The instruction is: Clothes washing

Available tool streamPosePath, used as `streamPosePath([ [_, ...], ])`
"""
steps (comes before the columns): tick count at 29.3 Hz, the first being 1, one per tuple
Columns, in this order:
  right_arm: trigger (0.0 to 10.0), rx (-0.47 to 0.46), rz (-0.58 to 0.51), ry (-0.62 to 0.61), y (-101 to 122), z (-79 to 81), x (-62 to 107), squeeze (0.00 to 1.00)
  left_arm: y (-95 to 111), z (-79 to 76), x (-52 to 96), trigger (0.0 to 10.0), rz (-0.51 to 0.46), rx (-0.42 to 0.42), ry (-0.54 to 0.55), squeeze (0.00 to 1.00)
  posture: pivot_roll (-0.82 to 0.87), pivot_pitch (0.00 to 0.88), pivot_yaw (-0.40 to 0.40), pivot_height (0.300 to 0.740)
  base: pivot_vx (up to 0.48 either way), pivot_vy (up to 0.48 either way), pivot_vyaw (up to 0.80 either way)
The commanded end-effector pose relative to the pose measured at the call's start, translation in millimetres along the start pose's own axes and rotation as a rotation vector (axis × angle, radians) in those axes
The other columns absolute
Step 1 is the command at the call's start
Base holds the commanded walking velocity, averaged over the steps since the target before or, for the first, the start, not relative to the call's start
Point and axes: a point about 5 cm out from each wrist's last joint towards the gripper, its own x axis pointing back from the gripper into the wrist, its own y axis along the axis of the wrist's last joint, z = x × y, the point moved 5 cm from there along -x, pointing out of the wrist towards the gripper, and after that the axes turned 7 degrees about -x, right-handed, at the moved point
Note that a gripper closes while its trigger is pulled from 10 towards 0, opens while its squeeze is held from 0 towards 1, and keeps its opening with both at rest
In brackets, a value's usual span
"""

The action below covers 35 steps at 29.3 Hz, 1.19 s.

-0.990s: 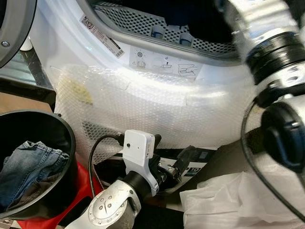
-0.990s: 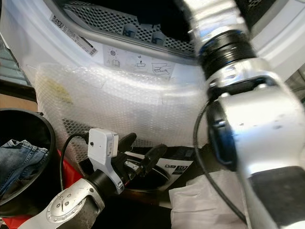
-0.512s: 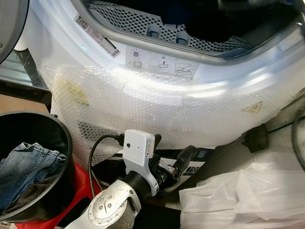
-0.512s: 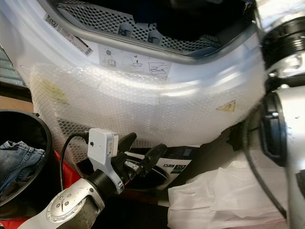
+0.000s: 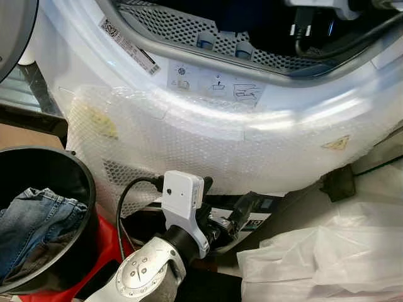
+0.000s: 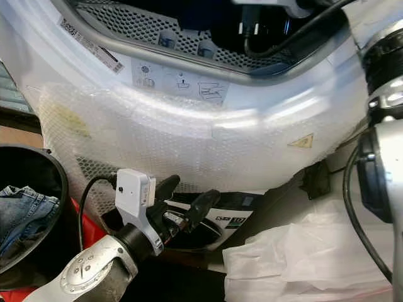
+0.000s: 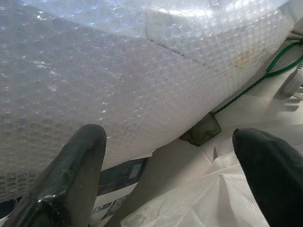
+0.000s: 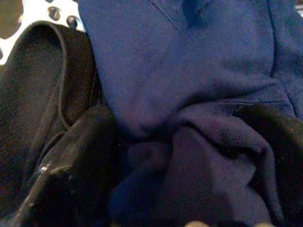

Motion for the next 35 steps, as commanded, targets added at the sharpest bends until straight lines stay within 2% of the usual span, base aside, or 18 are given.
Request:
streamPosePath([
  [1,10.0,0.047,0.014,-0.048,5,-8.5,0.7,0.00,3,-8.3,-0.1,10.0,-0.012,0.008,-0.034,0.00,-0.10,0.184,-0.225,0.740,0.000,0.000,0.00],
  [6,10.0,0.037,0.038,-0.108,14,-6.0,-14.5,0.00,3,-9.0,-0.5,10.0,-0.013,0.011,-0.033,0.00,-0.10,0.187,-0.227,0.740,0.000,0.000,0.00],
  [8,10.0,0.037,0.038,-0.108,14,-6.0,-14.5,0.00,3,-9.0,-0.5,10.0,-0.013,0.011,-0.033,0.00,-0.10,0.187,-0.227,0.740,0.000,0.000,0.00],
  [9,10.0,0.046,0.075,-0.168,16,-10.0,-19.3,0.00,3,-8.9,-0.2,10.0,-0.013,0.012,-0.031,0.00,-0.09,0.187,-0.229,0.740,0.000,0.000,0.00],
  [11,10.0,0.041,0.104,-0.206,18,-10.5,-24.6,0.00,4,-8.6,0.0,10.0,-0.013,0.011,-0.028,0.00,-0.09,0.188,-0.231,0.740,0.000,0.000,0.00],
  [13,10.0,0.098,0.131,-0.212,22,-4.2,-32.6,0.00,4,-7.5,0.5,10.0,-0.014,0.010,-0.022,0.00,-0.09,0.189,-0.231,0.740,0.000,0.000,0.00],
  [20,10.0,0.163,0.180,-0.221,24,12.9,-48.8,0.00,5,-6.0,0.9,10.0,-0.015,0.007,-0.016,0.00,-0.08,0.191,-0.232,0.740,0.000,0.000,0.00],
  [23,10.0,0.188,0.237,-0.269,20,17.7,-55.0,0.00,5,-6.1,0.8,10.0,-0.015,0.009,-0.017,0.00,-0.08,0.194,-0.233,0.740,0.000,0.000,0.00],
  [27,10.0,0.120,0.278,-0.369,17,17.7,-57.6,0.00,5,-6.9,1.2,10.0,-0.013,0.008,-0.018,0.00,-0.08,0.201,-0.237,0.740,0.000,0.000,0.00],
  [29,10.0,0.117,0.287,-0.418,16,15.1,-56.6,0.00,5,-7.3,1.5,10.0,-0.012,0.011,-0.016,0.00,-0.08,0.203,-0.241,0.740,0.000,0.000,0.00],
  [34,10.0,0.061,0.261,-0.574,20,7.7,-53.5,0.00,4,-7.0,2.8,10.0,-0.007,0.014,-0.010,0.00,-0.08,0.203,-0.247,0.740,0.000,0.000,0.00],
  [35,10.0,0.078,0.248,-0.618,24,5.6,-52.8,0.00,4,-7.0,2.8,10.0,-0.008,0.013,-0.011,0.00,-0.08,0.201,-0.246,0.740,0.000,0.000,0.00],
])
